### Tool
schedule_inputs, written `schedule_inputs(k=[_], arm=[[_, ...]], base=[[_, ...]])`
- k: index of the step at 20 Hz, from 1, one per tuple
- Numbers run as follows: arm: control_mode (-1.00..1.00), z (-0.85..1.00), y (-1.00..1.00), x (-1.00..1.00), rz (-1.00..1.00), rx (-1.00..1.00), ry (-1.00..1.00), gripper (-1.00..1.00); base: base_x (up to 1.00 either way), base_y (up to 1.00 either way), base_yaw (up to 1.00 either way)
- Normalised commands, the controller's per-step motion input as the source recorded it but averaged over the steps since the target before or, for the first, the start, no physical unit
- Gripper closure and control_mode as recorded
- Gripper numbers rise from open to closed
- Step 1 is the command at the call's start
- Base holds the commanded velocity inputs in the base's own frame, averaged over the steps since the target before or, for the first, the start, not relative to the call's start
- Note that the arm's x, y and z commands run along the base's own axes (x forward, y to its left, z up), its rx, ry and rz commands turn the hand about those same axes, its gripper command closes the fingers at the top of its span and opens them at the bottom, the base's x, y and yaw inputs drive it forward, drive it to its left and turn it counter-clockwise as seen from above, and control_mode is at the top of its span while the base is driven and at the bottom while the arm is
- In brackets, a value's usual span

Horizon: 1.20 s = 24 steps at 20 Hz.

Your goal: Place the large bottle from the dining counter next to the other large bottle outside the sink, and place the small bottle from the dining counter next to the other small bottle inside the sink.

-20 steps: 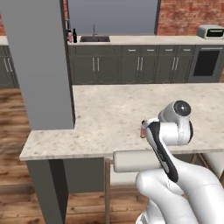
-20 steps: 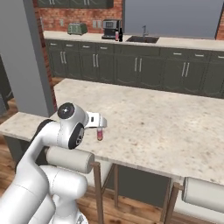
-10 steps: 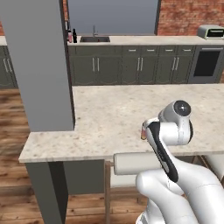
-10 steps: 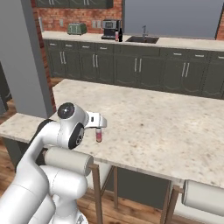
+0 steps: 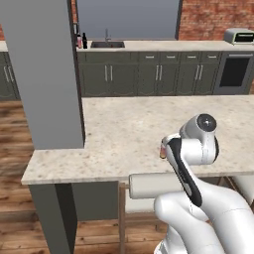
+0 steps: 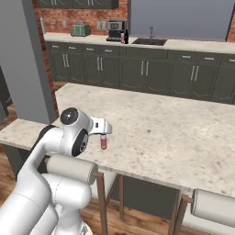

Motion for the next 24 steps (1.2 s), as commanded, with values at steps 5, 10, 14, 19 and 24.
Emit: schedule_inputs(k=[5, 10, 14, 19, 24], arm=[[1.0, 0.0, 0.0, 0.0, 0.0, 0.0, 0.0, -1.0], [-1.0, -0.08, 0.0, 0.02, 0.0, 0.0, 0.0, -1.0], [-1.0, -0.11, 0.08, 0.0, -0.01, 0.0, 0.0, -1.0], [-1.0, -0.09, 0.13, 0.0, -0.08, 0.0, 0.0, -1.0], [-1.0, -0.06, 0.06, 0.0, -0.1, 0.01, 0.0, -1.0]], base=[[0.15, 0.0, 0.0], [0.0, 0.0, 0.0], [0.0, 0.0, 0.0], [0.0, 0.0, 0.0], [0.0, 0.0, 0.0]])
